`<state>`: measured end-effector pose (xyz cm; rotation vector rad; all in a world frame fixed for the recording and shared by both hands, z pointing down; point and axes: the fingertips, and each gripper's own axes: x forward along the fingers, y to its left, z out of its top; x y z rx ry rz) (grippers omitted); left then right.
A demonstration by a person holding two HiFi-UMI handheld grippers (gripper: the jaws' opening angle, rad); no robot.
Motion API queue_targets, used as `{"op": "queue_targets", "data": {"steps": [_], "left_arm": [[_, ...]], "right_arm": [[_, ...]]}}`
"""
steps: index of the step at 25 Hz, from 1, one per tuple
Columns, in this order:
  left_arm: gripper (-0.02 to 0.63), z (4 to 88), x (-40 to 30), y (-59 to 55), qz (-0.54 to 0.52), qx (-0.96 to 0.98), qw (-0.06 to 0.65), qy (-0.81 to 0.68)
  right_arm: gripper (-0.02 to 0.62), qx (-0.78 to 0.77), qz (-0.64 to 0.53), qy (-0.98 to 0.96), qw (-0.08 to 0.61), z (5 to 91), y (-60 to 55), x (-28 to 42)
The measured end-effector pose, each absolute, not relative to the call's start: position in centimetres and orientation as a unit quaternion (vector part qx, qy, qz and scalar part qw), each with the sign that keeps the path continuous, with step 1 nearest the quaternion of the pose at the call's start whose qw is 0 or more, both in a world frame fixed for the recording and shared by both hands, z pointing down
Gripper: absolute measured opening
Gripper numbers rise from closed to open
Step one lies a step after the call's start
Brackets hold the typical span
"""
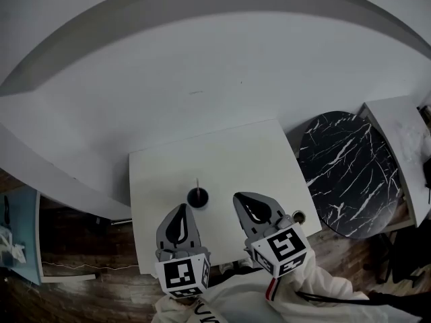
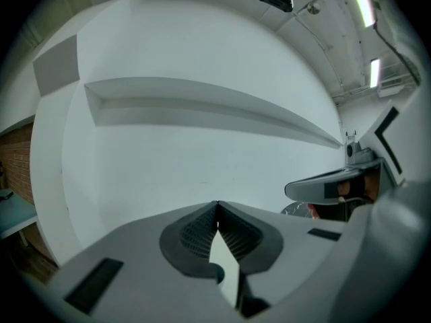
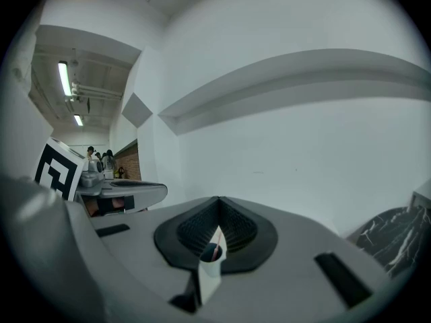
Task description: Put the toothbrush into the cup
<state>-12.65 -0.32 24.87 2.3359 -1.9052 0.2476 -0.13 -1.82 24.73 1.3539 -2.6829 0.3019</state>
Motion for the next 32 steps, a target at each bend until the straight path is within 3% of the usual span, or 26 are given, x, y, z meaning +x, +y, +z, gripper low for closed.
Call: {"op": "queue_targets", "data": {"steps": [32], "left_arm": [[0.009, 25.7, -11.7, -0.5, 0.090, 0.788, 0.066, -0.606]], "right_arm": [[0.004, 0.466, 0.105, -0.876, 0.069, 25.4, -2.1, 0.3]]}}
